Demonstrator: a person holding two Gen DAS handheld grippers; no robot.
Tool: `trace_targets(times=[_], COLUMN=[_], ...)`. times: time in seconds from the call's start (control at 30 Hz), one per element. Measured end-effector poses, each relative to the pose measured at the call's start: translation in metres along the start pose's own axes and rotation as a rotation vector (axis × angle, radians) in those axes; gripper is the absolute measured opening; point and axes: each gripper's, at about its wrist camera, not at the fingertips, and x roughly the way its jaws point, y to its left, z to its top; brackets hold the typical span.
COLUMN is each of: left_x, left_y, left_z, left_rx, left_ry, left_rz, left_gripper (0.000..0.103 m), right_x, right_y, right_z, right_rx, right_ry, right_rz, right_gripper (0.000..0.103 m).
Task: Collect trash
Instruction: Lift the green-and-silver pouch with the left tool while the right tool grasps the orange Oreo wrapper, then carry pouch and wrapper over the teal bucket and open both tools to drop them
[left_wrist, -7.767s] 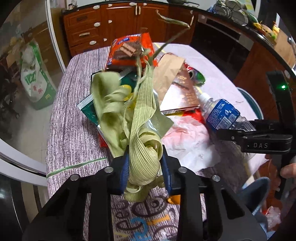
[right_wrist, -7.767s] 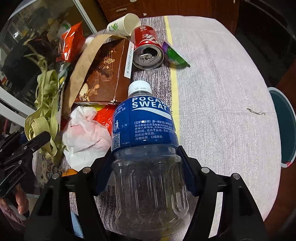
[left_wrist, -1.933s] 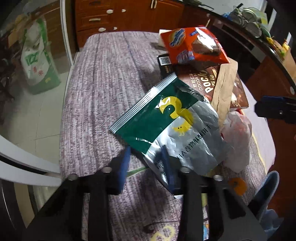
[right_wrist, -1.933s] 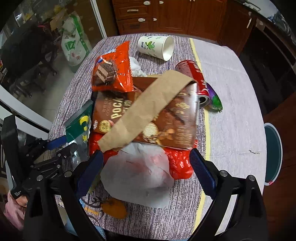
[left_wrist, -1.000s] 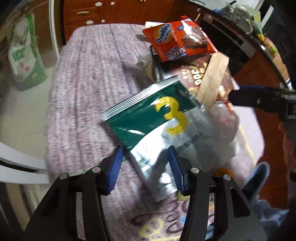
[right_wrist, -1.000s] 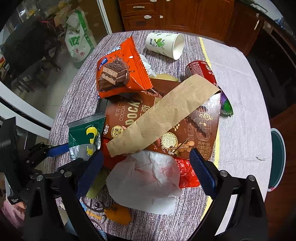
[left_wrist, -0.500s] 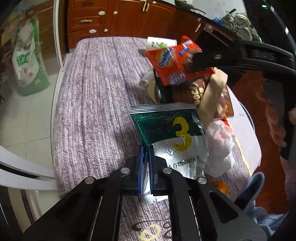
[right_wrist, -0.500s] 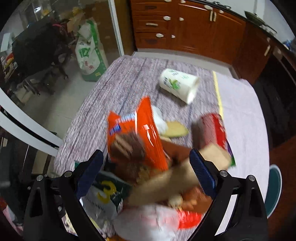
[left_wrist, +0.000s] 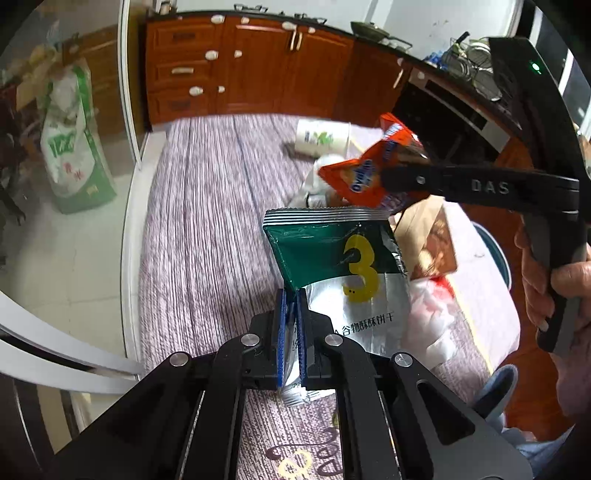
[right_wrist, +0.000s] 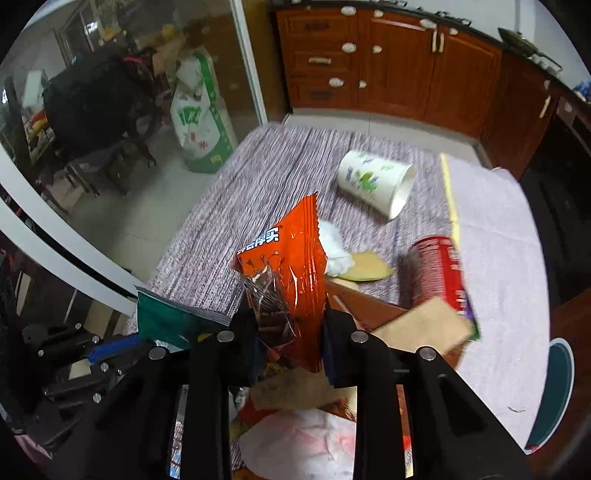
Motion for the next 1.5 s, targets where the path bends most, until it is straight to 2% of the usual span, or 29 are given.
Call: trace_targets(times=[0.3, 0.53, 0.7, 0.93, 1.13, 1.3, 1.5], left_x=[-0.029, -0.014, 0.007, 0.056, 0.107, 0.164, 0.217], left_y=[-0.043, -0.116, -0.179, -0.293, -0.387, -0.445, -0.486], left_z=[0.032, 0.068, 0.085, 0.096, 0.093, 0.081, 0.069], left_rx=[0.076, 0.178, 0.257, 0.412, 0.522, 0.568, 0.596], left_ry=[-0.089, -0.106, -0.095, -0.043, 0.019, 0.11, 0.185], left_rz=[0.01, -0.046, -0.11, -0.183, -0.242, -0.267, -0.285], left_gripper=[0.006, 0.006, 0.006, 0.006, 0.006, 0.006, 0.006], right_x=[-0.081, -0.133, -0.16, -0.181, -0.183, -0.177, -0.173], right_y=[-0.052, -0.126, -0.192, -0.293, -0.359, -0.397, -0.427], right_z=[-0.015, -0.048, -0.081, -0.151, -0.205, -0.233, -0.252], right_rx=[0.09, 0.211, 0.313, 0.48, 0.612, 0.685, 0.726], right_ry=[-0.149, -0.221, -0.227, -0.201, -0.183, -0.157, -0.123], right_rz=[-0.05, -0.148, -0.241, -0.356, -0.39, -0.401, -0.413], right_gripper=[0.022, 0.022, 0.022, 0.022, 0.022, 0.022, 0.022])
